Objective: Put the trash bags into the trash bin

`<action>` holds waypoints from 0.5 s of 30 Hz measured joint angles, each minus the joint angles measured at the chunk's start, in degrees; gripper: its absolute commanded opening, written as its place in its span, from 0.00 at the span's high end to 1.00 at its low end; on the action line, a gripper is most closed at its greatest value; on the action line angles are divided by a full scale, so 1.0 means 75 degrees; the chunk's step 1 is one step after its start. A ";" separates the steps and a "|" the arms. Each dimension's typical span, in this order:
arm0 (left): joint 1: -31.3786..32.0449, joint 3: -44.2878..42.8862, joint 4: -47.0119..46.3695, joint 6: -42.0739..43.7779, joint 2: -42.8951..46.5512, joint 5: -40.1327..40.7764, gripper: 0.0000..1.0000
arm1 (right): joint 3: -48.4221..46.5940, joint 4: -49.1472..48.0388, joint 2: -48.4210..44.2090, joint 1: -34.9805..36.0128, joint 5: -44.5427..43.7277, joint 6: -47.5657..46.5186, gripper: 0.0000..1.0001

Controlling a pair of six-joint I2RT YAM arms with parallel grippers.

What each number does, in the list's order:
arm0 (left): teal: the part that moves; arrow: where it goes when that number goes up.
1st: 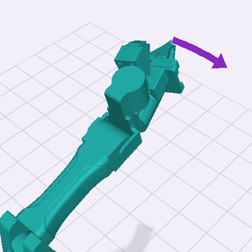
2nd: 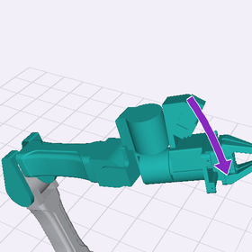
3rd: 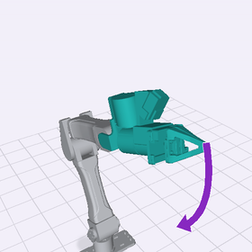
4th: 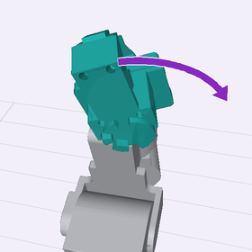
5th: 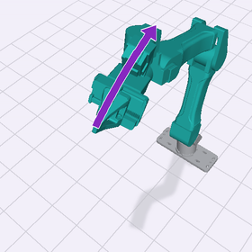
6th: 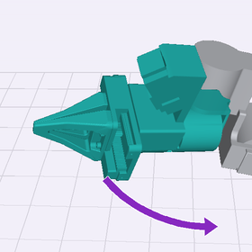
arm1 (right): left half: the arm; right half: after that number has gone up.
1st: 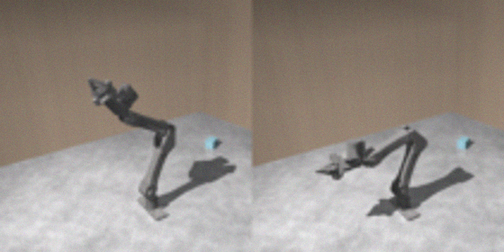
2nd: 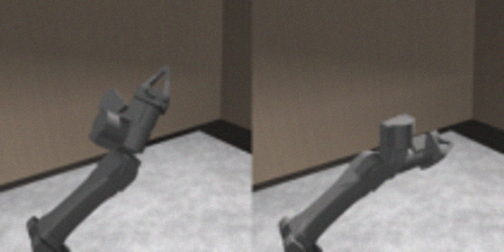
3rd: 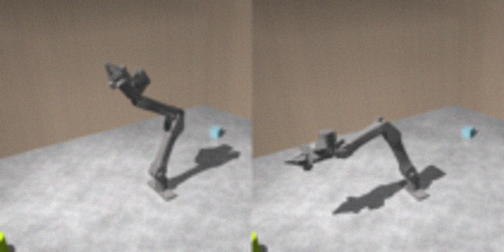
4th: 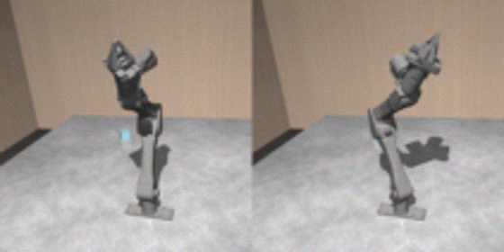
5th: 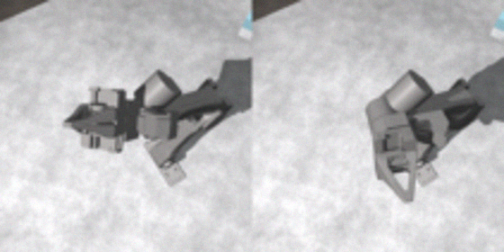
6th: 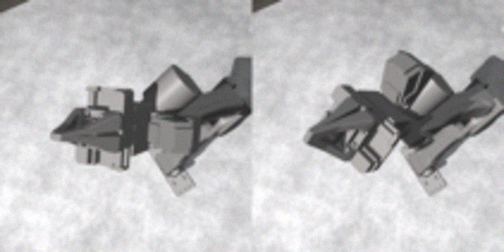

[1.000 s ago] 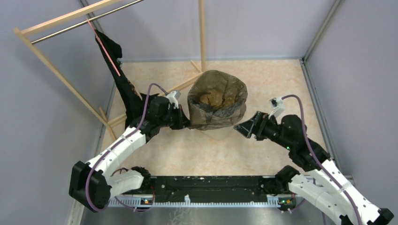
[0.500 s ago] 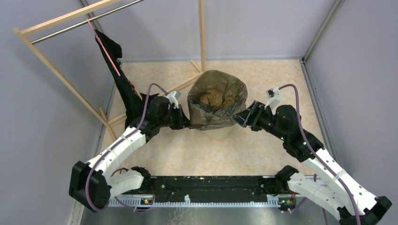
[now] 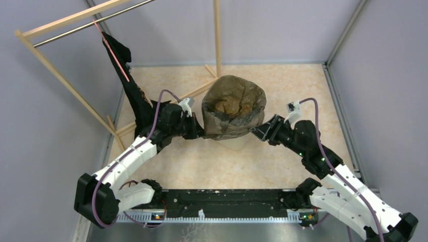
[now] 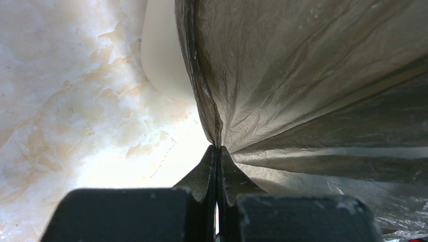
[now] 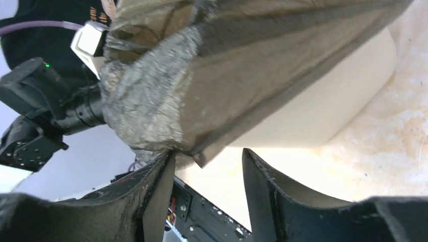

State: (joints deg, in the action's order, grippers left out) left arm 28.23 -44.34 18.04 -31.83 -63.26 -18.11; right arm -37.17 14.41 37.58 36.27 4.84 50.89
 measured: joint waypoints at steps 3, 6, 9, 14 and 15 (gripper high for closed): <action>0.0000 0.0000 0.0003 0.0000 0.0000 0.0000 1.00 | 0.0379 -0.0166 -0.0131 0.0000 0.0032 0.0035 0.54; 0.0000 0.0000 0.0000 0.0000 0.0000 0.0000 1.00 | 0.0676 -0.0341 -0.0184 0.0000 0.0058 0.0041 0.54; 0.0000 0.0000 0.0003 0.0000 0.0000 0.0000 1.00 | 0.0810 -0.0379 -0.0128 0.0000 0.0052 0.0020 0.53; 0.0000 -0.0003 0.0006 0.0000 0.0000 0.0003 1.00 | 0.0766 -0.0149 0.0111 0.0000 0.0050 -0.0210 0.45; 0.0000 -0.0003 0.0009 0.0000 0.0000 0.0003 1.00 | 0.0705 0.0061 0.0111 0.0000 0.0052 -0.0262 0.44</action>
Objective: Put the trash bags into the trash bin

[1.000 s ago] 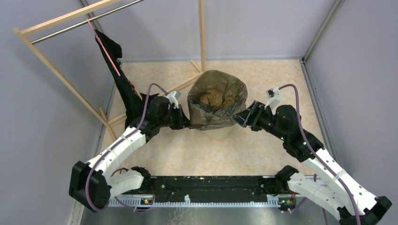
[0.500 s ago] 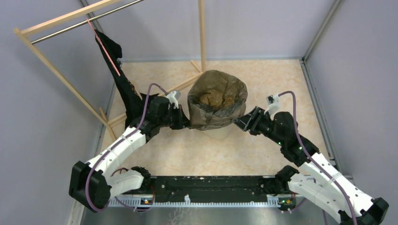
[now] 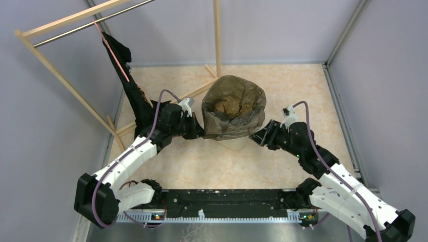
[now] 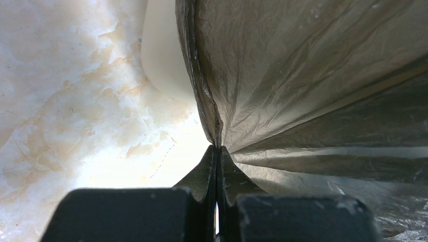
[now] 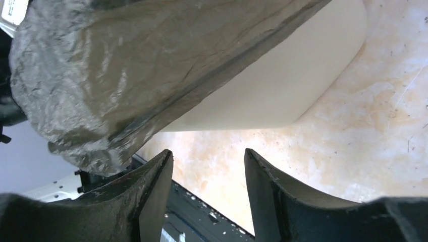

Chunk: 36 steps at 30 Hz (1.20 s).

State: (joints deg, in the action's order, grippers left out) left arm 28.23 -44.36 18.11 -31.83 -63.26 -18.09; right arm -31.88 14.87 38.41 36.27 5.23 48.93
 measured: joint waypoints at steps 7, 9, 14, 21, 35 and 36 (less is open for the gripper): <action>0.0000 -0.0012 0.0012 0.0000 0.0000 0.0015 1.00 | -0.0676 0.0947 -0.0734 0.0000 0.0166 -0.0192 0.27; 0.0000 -0.0044 0.0020 0.0003 0.0000 0.0035 1.00 | -0.0941 0.1032 -0.0880 0.0000 0.0198 -0.0224 0.26; 0.0000 -0.0189 0.0026 0.0006 -0.0038 0.0099 1.00 | -0.1425 0.0833 -0.0662 0.0000 -0.0020 -0.0163 0.33; 0.0000 -0.0251 0.0058 0.0006 -0.0058 0.0152 1.00 | -0.1224 -0.0017 0.0009 0.0000 -0.0032 0.0105 0.51; 0.0000 -0.0251 0.0073 0.0009 -0.0085 0.0163 1.00 | -0.0195 -0.0758 -0.0006 0.0000 -0.0297 0.0312 0.65; 0.0000 -0.0251 0.0073 0.0009 -0.0087 0.0163 1.00 | -0.0195 -0.0793 0.0000 0.0000 -0.0318 0.0309 0.61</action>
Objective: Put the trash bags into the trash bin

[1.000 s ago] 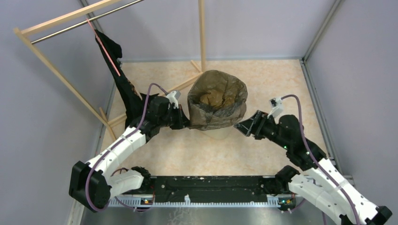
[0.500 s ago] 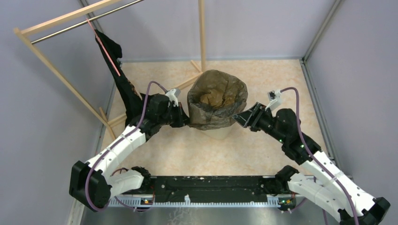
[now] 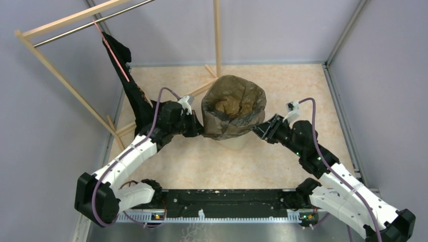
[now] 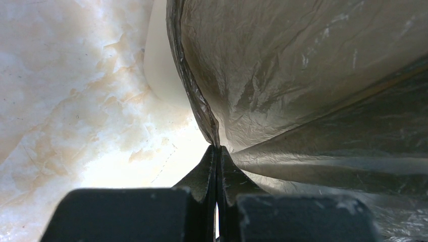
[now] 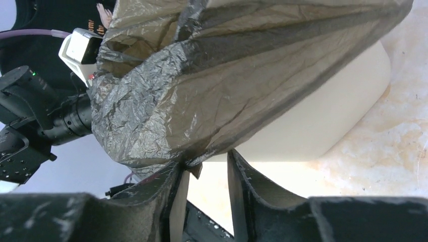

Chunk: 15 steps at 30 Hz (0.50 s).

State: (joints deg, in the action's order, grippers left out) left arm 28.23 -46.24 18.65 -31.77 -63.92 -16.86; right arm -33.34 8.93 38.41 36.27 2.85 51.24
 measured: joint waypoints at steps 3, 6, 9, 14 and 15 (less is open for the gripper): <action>0.0000 0.0000 0.0003 0.0000 0.0000 0.0000 1.00 | 0.0006 -0.0154 0.0023 0.0000 0.0000 -0.0006 0.52; 0.0000 0.0000 0.0006 0.0000 0.0000 0.0000 1.00 | 0.0006 -0.0192 0.0038 0.0000 0.0000 -0.0012 0.53; 0.0000 0.0000 0.0006 0.0000 0.0000 0.0000 1.00 | 0.0006 -0.0251 0.0032 0.0000 -0.0006 -0.0003 0.71; 0.0000 0.0000 0.0012 0.0000 0.0000 0.0006 1.00 | 0.0172 -0.0501 -0.0017 0.0000 -0.0070 0.0137 1.00; 0.0000 0.0000 0.0017 0.0000 0.0000 0.0009 1.00 | 0.0256 -0.0530 -0.0029 0.0000 -0.0090 0.0175 1.00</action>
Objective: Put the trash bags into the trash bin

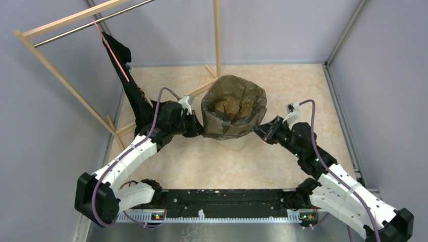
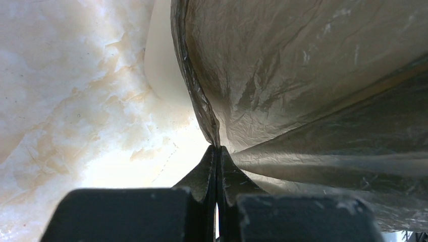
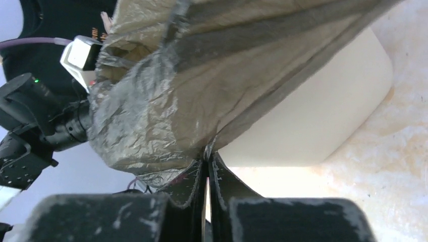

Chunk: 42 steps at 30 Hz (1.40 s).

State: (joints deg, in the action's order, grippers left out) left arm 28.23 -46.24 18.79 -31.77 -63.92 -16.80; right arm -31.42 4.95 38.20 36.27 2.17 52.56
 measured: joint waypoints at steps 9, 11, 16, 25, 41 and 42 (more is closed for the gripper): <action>0.0000 0.0000 0.0108 -0.0020 0.0140 0.0373 1.00 | 0.1102 -0.0329 -0.0012 0.0000 0.0239 -0.0108 1.00; 0.0000 0.0000 0.0102 -0.0067 0.0195 0.0458 1.00 | 0.1309 -0.0425 -0.0012 0.0000 0.0268 -0.0248 1.00; 0.0000 0.0003 0.0032 -0.0178 0.0204 0.0618 1.00 | 0.1550 -0.0705 0.0105 0.0000 0.0152 -0.0705 1.00; 0.0000 0.0321 -0.0341 -0.0221 -0.0038 0.0973 1.00 | 0.1772 -0.1052 0.1072 0.0000 -0.0306 -0.1559 0.85; 0.0000 0.0688 -0.0720 -0.0344 -0.0577 0.1026 0.94 | 0.1545 0.0938 0.0134 0.0000 -0.1043 -0.1757 0.60; 0.0000 0.0688 -0.0711 -0.0344 -0.0568 0.1032 0.93 | 0.1224 0.1355 -0.0073 0.0000 -0.1177 -0.1821 0.56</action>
State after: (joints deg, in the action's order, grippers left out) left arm 28.23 -41.08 13.45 -34.35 -68.18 -9.06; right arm -22.24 15.11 37.65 36.27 -6.66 38.89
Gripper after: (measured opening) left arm 0.045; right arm 0.337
